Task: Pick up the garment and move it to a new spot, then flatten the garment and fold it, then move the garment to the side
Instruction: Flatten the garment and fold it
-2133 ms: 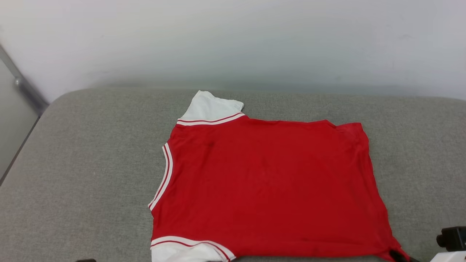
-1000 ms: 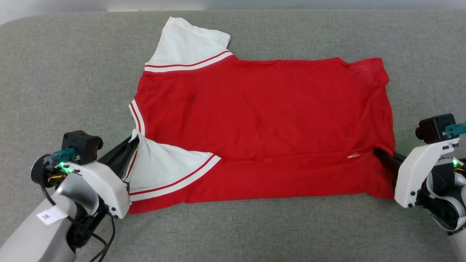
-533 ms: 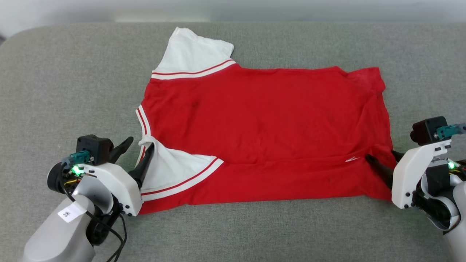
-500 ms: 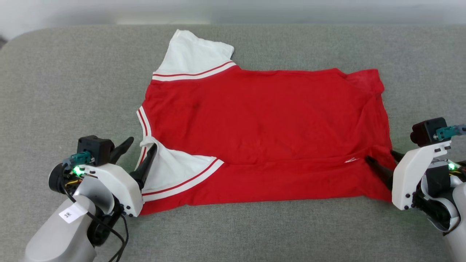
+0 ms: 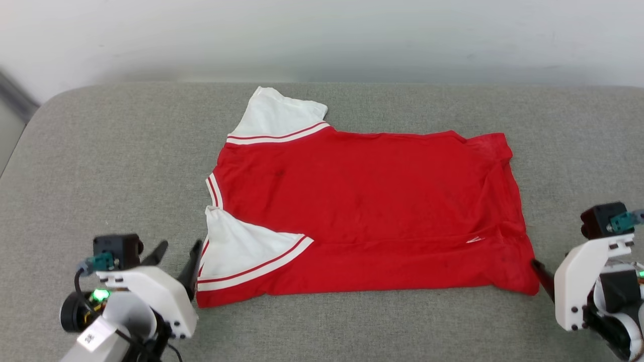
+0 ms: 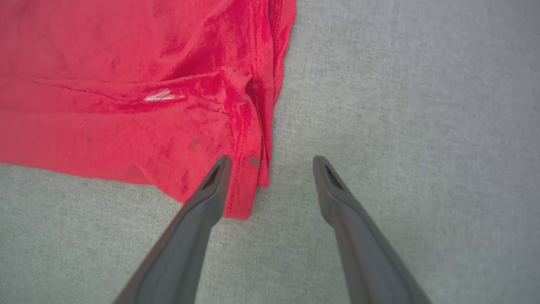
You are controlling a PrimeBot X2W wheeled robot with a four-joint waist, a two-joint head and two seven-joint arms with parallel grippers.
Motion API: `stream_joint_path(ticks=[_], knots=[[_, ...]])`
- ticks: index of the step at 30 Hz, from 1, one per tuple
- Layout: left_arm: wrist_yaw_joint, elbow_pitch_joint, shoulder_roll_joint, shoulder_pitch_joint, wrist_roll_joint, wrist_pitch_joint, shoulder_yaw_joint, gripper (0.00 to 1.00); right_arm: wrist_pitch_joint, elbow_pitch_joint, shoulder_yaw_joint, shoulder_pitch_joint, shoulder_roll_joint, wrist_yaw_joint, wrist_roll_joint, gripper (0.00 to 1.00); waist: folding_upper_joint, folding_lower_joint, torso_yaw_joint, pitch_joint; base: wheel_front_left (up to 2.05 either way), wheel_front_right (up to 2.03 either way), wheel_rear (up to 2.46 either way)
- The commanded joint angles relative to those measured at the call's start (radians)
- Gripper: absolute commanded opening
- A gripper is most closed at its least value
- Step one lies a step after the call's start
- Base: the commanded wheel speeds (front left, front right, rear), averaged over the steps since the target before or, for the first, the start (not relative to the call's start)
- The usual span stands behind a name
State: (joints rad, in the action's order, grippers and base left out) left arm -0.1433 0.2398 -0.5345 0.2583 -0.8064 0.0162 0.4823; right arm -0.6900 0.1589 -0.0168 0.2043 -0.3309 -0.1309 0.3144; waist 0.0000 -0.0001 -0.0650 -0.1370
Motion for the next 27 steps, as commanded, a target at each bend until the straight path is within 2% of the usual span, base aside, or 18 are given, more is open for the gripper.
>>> stream_joint_path(ticks=[1,8,13,18,24,27], knots=[[-0.023,-0.035,-0.014,-0.035,-0.008,0.024,-0.001,1.0,-0.026,-0.028,0.018,-0.029,0.017,0.0,-0.019,1.0,0.0,0.0001,0.0,0.004,0.0,0.0,0.0],[-0.158,-0.249,-0.065,-0.182,-0.026,0.169,0.024,1.0,-0.15,-0.213,0.137,-0.149,0.13,0.0,-0.067,1.0,0.0,0.0001,0.005,-0.007,0.0,0.0,0.0],[-0.215,-0.297,-0.075,-0.195,-0.009,0.207,0.035,1.0,-0.198,-0.302,0.162,-0.181,0.176,0.0,-0.075,1.0,0.0,0.0001,0.019,-0.037,0.0,0.0,0.0],[-0.242,-0.269,-0.075,-0.172,0.002,0.218,0.031,1.0,-0.206,-0.339,0.157,-0.179,0.187,0.0,-0.083,1.0,0.0,0.0001,0.036,-0.066,0.0,0.0,0.0],[-0.247,-0.225,-0.077,-0.155,0.009,0.221,0.034,1.0,-0.207,-0.355,0.148,-0.168,0.187,0.0,-0.084,1.0,0.0,0.0001,0.053,-0.094,0.0,0.0,0.0],[-0.236,-0.201,-0.067,-0.152,-0.003,0.23,0.04,1.0,-0.209,-0.363,0.143,-0.162,0.185,0.0,-0.079,1.0,0.0,0.0001,0.06,-0.11,0.0,0.0,0.0]])
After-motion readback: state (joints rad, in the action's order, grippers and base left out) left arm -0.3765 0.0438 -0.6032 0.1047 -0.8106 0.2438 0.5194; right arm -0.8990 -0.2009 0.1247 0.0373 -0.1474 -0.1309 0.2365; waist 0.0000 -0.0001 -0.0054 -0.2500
